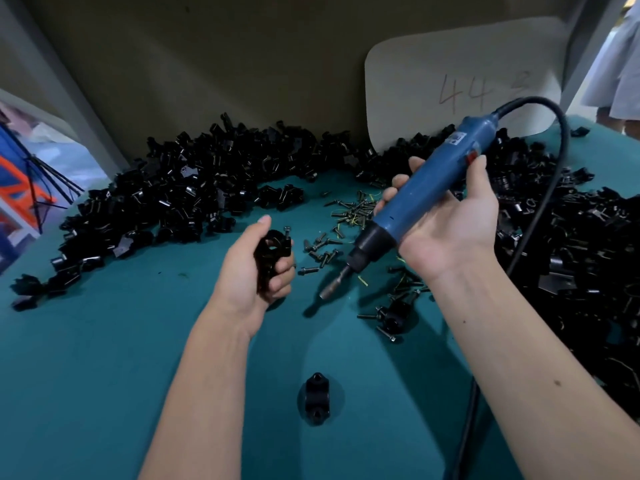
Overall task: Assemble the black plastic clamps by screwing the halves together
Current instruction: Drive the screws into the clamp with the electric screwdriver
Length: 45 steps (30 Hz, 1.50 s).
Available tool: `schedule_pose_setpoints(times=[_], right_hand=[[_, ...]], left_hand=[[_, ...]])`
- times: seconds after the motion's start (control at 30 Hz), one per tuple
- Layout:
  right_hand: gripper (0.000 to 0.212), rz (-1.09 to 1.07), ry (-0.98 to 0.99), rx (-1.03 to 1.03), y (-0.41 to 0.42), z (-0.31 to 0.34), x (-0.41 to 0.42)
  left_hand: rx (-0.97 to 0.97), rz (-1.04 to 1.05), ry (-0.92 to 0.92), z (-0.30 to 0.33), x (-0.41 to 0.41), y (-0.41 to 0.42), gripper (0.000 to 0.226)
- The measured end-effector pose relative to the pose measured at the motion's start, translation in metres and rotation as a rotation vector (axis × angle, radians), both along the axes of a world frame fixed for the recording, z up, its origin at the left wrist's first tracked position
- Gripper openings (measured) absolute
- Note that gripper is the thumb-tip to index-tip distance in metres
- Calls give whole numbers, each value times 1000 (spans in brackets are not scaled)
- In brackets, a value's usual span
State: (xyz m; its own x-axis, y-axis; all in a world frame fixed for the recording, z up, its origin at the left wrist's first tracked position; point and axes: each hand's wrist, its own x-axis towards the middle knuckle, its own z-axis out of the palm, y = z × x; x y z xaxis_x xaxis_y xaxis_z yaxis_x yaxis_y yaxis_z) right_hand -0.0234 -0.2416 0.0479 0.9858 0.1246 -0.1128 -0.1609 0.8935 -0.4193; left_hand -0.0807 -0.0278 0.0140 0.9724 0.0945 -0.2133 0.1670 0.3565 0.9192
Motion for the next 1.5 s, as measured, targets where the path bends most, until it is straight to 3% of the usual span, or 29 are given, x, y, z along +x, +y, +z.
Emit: schedule_pose_setpoints(times=[0.5,0.67,0.77,1.03,1.5], right_hand=[[83,-22,115,-149,2,-1,-6],[42,-204,65,-59,1,12,-4],[28,-259,27,-101,-4,18,-3],[27,-242,-20,-135,0,19,-4],[27,-234,-22,-161,-1,19,-4]], left_hand=[[86,-36,-60,-8,4,-4,29],[223,-162,24,-8,1,5,29],[355,-214,51,-8,1,4,24],[550,-314,76,-8,5,-6,22],[530,-339,72,-11,7,-8,24]])
